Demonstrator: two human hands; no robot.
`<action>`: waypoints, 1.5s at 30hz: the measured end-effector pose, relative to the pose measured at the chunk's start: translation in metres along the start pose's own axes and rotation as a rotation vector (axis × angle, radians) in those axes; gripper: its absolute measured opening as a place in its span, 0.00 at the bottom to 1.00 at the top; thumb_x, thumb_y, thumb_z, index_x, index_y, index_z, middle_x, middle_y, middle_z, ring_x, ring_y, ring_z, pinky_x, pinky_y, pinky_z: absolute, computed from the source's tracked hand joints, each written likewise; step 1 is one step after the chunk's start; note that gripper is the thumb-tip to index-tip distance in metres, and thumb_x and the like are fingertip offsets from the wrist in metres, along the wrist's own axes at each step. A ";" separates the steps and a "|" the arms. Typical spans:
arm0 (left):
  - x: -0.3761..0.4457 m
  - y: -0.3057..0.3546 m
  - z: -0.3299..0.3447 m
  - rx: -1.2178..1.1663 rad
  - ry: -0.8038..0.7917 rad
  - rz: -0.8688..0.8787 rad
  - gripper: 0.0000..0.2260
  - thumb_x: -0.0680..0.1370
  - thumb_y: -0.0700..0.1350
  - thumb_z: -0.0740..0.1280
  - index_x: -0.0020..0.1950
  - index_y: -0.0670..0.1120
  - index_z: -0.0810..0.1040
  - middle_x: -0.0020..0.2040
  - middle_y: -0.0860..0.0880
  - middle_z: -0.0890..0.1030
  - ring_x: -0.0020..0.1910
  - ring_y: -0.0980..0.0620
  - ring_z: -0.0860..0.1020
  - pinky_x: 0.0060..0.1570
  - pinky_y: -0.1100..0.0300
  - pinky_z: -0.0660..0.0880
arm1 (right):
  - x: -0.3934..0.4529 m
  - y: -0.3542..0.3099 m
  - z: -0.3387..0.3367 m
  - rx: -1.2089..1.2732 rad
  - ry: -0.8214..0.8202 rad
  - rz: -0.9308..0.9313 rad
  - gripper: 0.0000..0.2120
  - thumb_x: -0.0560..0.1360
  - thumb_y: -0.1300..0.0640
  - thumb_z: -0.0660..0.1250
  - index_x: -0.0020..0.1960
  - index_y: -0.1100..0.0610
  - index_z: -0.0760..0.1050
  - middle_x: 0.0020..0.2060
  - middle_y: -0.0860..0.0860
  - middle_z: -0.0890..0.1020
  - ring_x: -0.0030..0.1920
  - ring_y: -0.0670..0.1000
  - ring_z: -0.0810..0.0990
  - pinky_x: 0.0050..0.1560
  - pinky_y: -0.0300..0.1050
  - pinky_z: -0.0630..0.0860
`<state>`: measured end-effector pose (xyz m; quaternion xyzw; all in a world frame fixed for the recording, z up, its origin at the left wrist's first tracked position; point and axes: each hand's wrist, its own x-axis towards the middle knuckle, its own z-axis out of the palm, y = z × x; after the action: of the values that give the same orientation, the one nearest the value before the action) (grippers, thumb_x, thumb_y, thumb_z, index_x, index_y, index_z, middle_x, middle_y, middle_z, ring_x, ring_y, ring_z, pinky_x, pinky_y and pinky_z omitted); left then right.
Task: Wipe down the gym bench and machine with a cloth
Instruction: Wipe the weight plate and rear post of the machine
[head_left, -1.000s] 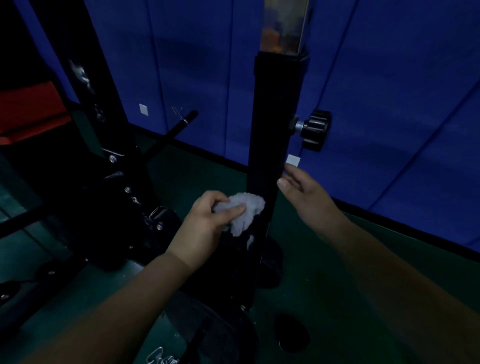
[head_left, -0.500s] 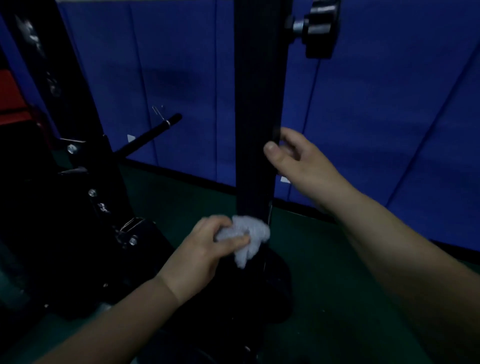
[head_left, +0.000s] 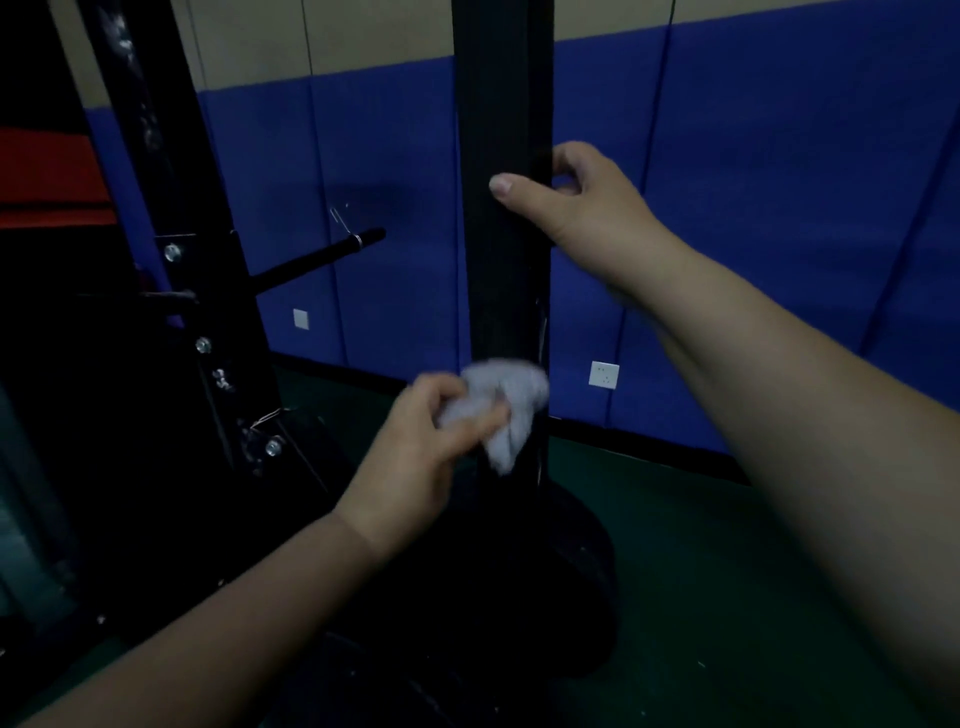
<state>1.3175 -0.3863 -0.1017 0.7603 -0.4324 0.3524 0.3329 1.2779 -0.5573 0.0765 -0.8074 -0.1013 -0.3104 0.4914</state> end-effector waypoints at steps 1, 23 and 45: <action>-0.017 -0.006 0.002 0.037 -0.059 0.019 0.12 0.69 0.60 0.73 0.47 0.58 0.77 0.46 0.53 0.78 0.46 0.57 0.78 0.50 0.54 0.75 | 0.000 0.000 0.000 0.006 -0.006 0.003 0.18 0.73 0.48 0.71 0.58 0.56 0.72 0.41 0.44 0.79 0.39 0.37 0.79 0.38 0.29 0.73; 0.016 0.044 -0.047 -0.038 -0.062 -0.039 0.18 0.77 0.37 0.66 0.66 0.50 0.75 0.52 0.52 0.70 0.53 0.65 0.70 0.52 0.75 0.66 | -0.028 0.015 -0.011 0.120 -0.120 0.054 0.22 0.77 0.51 0.66 0.70 0.51 0.66 0.52 0.48 0.81 0.50 0.37 0.79 0.51 0.27 0.74; 0.094 0.063 -0.071 0.250 0.059 -0.076 0.28 0.74 0.42 0.71 0.72 0.52 0.69 0.72 0.51 0.64 0.69 0.50 0.64 0.68 0.58 0.61 | -0.061 0.055 0.015 0.129 0.225 0.004 0.27 0.78 0.60 0.59 0.70 0.35 0.63 0.56 0.54 0.72 0.49 0.46 0.76 0.53 0.37 0.73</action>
<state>1.2790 -0.3939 0.0256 0.8009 -0.3460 0.4131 0.2611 1.2622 -0.5633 -0.0052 -0.7345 -0.0640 -0.3908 0.5512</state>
